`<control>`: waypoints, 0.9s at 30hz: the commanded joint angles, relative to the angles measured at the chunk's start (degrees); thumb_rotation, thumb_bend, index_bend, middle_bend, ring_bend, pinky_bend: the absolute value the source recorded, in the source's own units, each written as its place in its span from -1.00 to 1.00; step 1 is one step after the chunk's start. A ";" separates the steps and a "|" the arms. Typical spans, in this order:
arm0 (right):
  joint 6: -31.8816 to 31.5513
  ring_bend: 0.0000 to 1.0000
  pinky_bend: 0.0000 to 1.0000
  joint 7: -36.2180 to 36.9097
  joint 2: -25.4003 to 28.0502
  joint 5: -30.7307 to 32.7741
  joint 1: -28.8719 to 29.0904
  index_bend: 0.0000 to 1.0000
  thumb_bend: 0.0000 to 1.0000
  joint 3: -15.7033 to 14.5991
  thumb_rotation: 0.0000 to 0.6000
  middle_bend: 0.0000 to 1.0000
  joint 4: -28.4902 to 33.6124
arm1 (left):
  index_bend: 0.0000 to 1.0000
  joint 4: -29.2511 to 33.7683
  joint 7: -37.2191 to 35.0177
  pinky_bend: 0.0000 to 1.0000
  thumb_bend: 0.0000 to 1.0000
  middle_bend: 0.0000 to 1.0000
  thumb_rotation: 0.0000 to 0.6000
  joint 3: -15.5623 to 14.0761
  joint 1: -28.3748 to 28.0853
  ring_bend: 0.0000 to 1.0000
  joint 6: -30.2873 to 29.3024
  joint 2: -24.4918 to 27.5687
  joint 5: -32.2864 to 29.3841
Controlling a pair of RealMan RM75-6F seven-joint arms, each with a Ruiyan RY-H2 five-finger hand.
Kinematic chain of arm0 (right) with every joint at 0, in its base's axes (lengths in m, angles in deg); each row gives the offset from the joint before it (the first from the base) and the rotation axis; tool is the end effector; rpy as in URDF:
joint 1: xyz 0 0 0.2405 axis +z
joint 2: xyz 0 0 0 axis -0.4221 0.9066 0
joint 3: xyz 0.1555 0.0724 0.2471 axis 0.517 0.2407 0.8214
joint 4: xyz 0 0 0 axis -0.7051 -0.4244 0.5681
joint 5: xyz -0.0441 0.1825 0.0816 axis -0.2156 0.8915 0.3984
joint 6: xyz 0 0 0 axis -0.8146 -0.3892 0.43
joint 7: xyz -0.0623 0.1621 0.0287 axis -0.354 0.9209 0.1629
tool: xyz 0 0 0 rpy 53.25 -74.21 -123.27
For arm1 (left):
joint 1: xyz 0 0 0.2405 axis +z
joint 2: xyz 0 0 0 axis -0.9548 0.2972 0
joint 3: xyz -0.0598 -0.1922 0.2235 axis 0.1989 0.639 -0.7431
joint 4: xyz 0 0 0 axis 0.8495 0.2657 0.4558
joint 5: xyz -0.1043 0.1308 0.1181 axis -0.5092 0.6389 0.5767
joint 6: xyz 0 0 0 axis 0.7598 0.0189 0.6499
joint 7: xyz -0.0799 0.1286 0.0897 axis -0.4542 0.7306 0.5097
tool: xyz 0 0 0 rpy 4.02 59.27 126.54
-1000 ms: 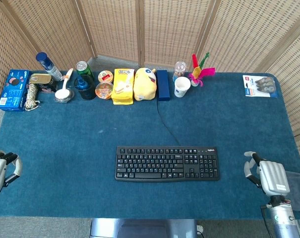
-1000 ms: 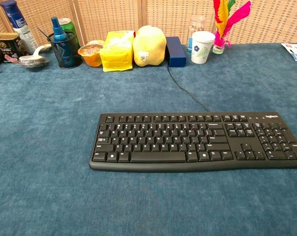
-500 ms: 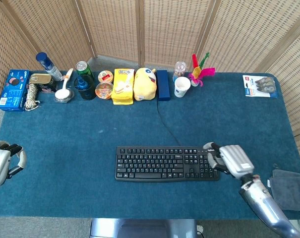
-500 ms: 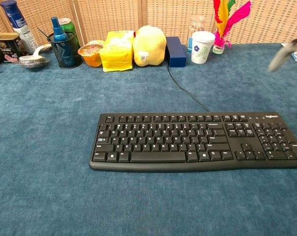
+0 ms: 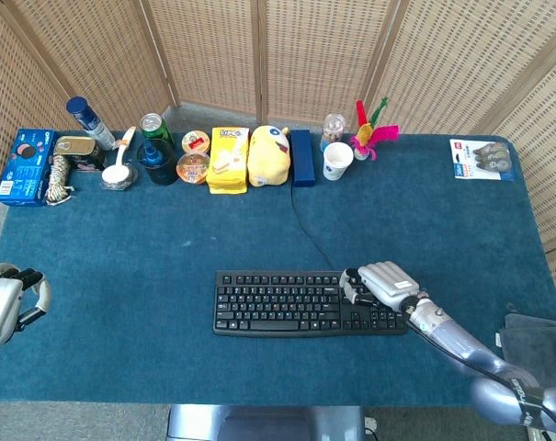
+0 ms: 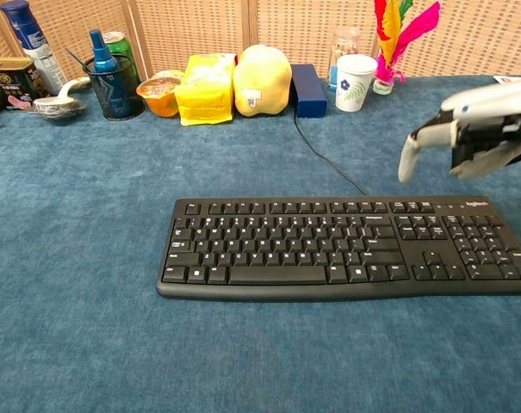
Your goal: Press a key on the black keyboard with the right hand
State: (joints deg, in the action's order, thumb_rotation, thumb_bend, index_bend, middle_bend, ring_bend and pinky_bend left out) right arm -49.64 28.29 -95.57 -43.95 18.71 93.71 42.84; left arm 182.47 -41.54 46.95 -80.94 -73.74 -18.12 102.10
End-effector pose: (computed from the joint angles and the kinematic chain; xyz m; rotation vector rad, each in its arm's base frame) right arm -0.1858 -0.3599 0.0697 2.0207 -1.3271 0.6703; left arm -0.3239 0.2373 0.1906 -1.4605 -0.8322 -0.8147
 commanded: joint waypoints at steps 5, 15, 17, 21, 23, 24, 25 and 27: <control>-1.53 1.00 0.83 -6.08 -3.15 7.66 4.13 -0.35 0.31 -4.91 -1.00 0.97 -1.62 | 0.22 -0.07 0.33 -0.42 0.06 0.16 -0.98 0.00 -0.31 0.03 0.12 -0.10 0.02; -5.61 1.00 0.84 -9.53 -6.69 12.80 5.90 -0.35 0.31 -8.51 -1.00 0.97 -3.87 | 0.22 0.01 0.48 -0.42 0.05 0.15 -0.98 -0.08 -0.56 0.03 0.07 -0.22 0.15; -6.05 1.00 0.83 -9.72 -7.21 13.37 6.18 -0.35 0.31 -8.69 -1.00 0.97 -4.21 | 0.22 0.04 0.57 -0.42 0.05 0.16 -0.98 -0.09 -0.64 0.03 0.09 -0.27 0.18; -6.57 1.00 0.83 -10.29 -8.02 14.42 6.97 -0.35 0.31 -9.07 -1.00 0.97 -5.04 | 0.22 0.16 0.88 -0.42 0.05 0.15 -0.98 -0.15 -0.78 0.03 0.20 -0.36 0.13; -6.68 1.00 0.83 -10.60 -8.38 15.00 7.35 -0.35 0.31 -9.31 -1.00 0.97 -5.54 | 0.22 0.18 0.91 -0.42 0.05 0.16 -0.98 -0.13 -0.80 0.03 0.15 -0.39 0.09; -6.71 1.00 0.83 -10.74 -8.50 15.24 7.51 -0.35 0.31 -9.41 -1.00 0.97 -5.72 | 0.22 0.19 0.90 -0.42 0.05 0.16 -0.98 -0.12 -0.81 0.03 0.14 -0.41 0.04; -6.79 1.00 0.83 -10.89 -8.67 15.55 7.72 -0.35 0.31 -9.53 -1.00 0.97 -5.93 | 0.22 0.16 0.90 -0.42 0.05 0.16 -0.99 -0.12 -0.82 0.03 0.14 -0.41 -0.02; -6.94 1.00 0.83 -11.05 -8.86 15.92 7.94 -0.35 0.31 -9.67 -1.00 0.97 -6.16 | 0.22 0.09 0.94 -0.42 0.06 0.15 -0.98 -0.16 -0.81 0.03 0.14 -0.39 -0.08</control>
State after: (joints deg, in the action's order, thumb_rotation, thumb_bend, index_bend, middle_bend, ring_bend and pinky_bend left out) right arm -56.51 17.32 -104.34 -28.12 26.57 84.11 36.78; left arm 182.57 -40.60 46.80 -81.75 -73.60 -18.51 102.02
